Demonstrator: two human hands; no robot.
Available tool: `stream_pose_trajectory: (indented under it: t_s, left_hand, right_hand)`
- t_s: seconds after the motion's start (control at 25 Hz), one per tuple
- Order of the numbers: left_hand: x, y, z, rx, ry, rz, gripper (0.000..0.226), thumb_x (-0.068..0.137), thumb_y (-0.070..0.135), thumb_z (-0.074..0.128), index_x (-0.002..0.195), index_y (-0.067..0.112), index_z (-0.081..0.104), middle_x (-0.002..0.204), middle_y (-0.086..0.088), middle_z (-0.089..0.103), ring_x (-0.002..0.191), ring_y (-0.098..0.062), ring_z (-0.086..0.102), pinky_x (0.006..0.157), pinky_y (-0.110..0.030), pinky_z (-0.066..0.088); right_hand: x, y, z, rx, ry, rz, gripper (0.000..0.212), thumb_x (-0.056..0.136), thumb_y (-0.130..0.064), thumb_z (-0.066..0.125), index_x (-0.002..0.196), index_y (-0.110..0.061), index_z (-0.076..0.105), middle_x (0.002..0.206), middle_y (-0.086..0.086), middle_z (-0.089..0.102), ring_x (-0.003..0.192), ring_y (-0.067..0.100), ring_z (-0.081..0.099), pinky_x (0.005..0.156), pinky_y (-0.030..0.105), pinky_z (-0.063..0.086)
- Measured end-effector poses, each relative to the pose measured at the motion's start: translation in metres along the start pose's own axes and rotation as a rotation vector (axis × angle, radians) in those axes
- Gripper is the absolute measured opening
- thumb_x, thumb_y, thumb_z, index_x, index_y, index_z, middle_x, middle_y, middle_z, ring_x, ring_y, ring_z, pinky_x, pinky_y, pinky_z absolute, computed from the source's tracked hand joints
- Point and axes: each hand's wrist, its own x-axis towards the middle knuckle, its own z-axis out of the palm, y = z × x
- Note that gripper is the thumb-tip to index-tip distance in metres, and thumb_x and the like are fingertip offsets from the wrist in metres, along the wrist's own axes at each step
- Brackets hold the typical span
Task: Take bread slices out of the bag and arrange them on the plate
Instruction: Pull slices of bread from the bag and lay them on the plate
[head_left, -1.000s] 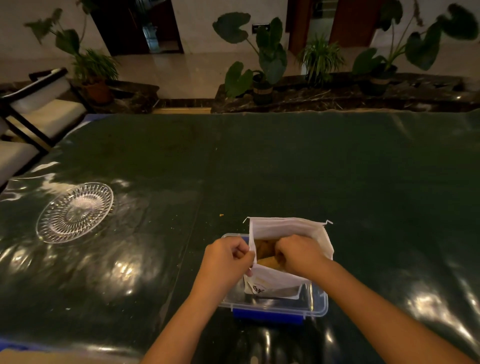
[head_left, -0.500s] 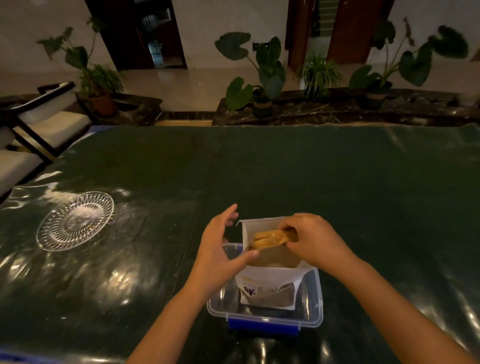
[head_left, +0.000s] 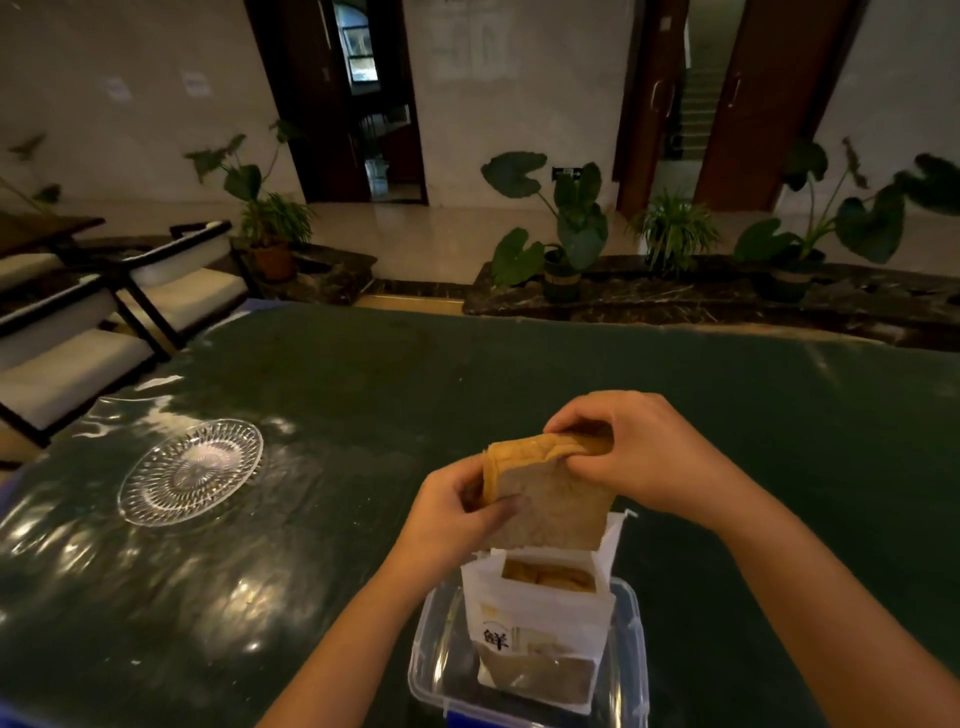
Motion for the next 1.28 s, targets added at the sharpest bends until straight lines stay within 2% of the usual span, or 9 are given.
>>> stream_pose_trajectory:
  t_s: [0.16,0.24,0.32,0.48,0.6,0.76,0.96,1.16,1.28]
  left_hand:
    - [-0.004,0.01,-0.03,-0.121,0.098,-0.009,0.026,0.068,0.03,0.072,0.092,0.04,0.07,0.093,0.016,0.074,0.089,-0.005,0.069,0.066,-0.014,0.053]
    - [-0.009,0.009,-0.051,-0.148,0.169,-0.021,0.028,0.064,0.034,0.073,0.091,0.04,0.071,0.094,0.015,0.075,0.089,-0.006,0.069,0.066,-0.015,0.054]
    - [-0.019,0.006,-0.078,-0.187,0.227,-0.034,0.028,0.062,0.034,0.074,0.089,0.039,0.071,0.093,0.014,0.075,0.088,-0.007,0.07,0.065,-0.016,0.055]
    - [-0.043,-0.006,-0.143,-0.248,0.27,-0.078,0.03,0.061,0.031,0.074,0.09,0.035,0.072,0.095,0.009,0.075,0.088,-0.01,0.07,0.064,-0.019,0.056]
    - [-0.069,-0.021,-0.21,-0.285,0.271,-0.127,0.034,0.061,0.027,0.076,0.095,0.025,0.07,0.093,0.003,0.076,0.087,-0.015,0.071,0.063,-0.022,0.056]
    - [-0.1,-0.046,-0.305,-0.242,0.301,-0.219,0.026,0.075,0.009,0.071,0.099,0.016,0.066,0.089,0.0,0.077,0.085,-0.016,0.071,0.061,-0.023,0.057]
    - [-0.106,-0.067,-0.39,-0.159,0.298,-0.314,0.028,0.076,0.01,0.071,0.103,0.014,0.066,0.095,-0.002,0.074,0.087,-0.018,0.071,0.068,-0.031,0.059]
    - [-0.084,-0.096,-0.436,-0.126,0.274,-0.385,0.022,0.075,0.015,0.073,0.097,0.017,0.068,0.095,-0.002,0.074,0.085,-0.017,0.072,0.066,-0.029,0.058]
    - [-0.067,-0.119,-0.456,-0.178,0.307,-0.451,0.02,0.079,0.017,0.069,0.098,0.021,0.07,0.097,-0.003,0.074,0.089,-0.022,0.071,0.069,-0.036,0.059]
  right_hand:
    - [0.016,-0.008,0.013,0.385,0.115,0.023,0.051,0.07,-0.024,0.075,0.11,-0.047,0.053,0.106,-0.018,0.06,0.093,-0.007,0.059,0.064,0.011,0.051]
    - [0.022,-0.013,0.035,0.702,0.093,0.096,0.067,0.064,-0.026,0.078,0.12,-0.045,0.046,0.112,-0.014,0.06,0.095,-0.005,0.061,0.064,0.013,0.054]
    - [0.031,-0.025,0.064,0.879,0.019,0.149,0.076,0.057,-0.034,0.079,0.124,-0.043,0.044,0.112,-0.01,0.062,0.095,-0.002,0.064,0.063,0.016,0.055]
    - [0.055,-0.063,0.123,0.806,0.047,0.155,0.061,0.056,-0.038,0.077,0.113,-0.039,0.055,0.107,-0.008,0.066,0.092,-0.001,0.065,0.063,0.016,0.054]
    - [0.079,-0.108,0.177,0.78,0.129,0.171,0.046,0.07,-0.02,0.075,0.113,-0.029,0.059,0.102,-0.006,0.067,0.086,-0.003,0.065,0.063,0.013,0.053]
    - [0.112,-0.173,0.254,0.79,0.164,0.191,0.041,0.074,-0.007,0.072,0.112,-0.02,0.061,0.093,-0.008,0.066,0.075,-0.009,0.064,0.059,0.009,0.051]
    - [0.149,-0.219,0.317,0.844,0.159,0.234,0.033,0.075,-0.007,0.071,0.09,-0.034,0.061,0.089,-0.012,0.066,0.073,-0.015,0.062,0.051,0.006,0.048]
    - [0.197,-0.225,0.35,0.868,0.155,0.301,0.032,0.075,-0.008,0.071,0.09,-0.034,0.061,0.092,-0.009,0.067,0.08,0.001,0.066,0.058,0.017,0.053]
    - [0.233,-0.215,0.369,0.912,0.114,0.358,0.031,0.076,-0.008,0.07,0.086,-0.035,0.06,0.094,-0.006,0.067,0.088,0.007,0.063,0.065,0.024,0.052]
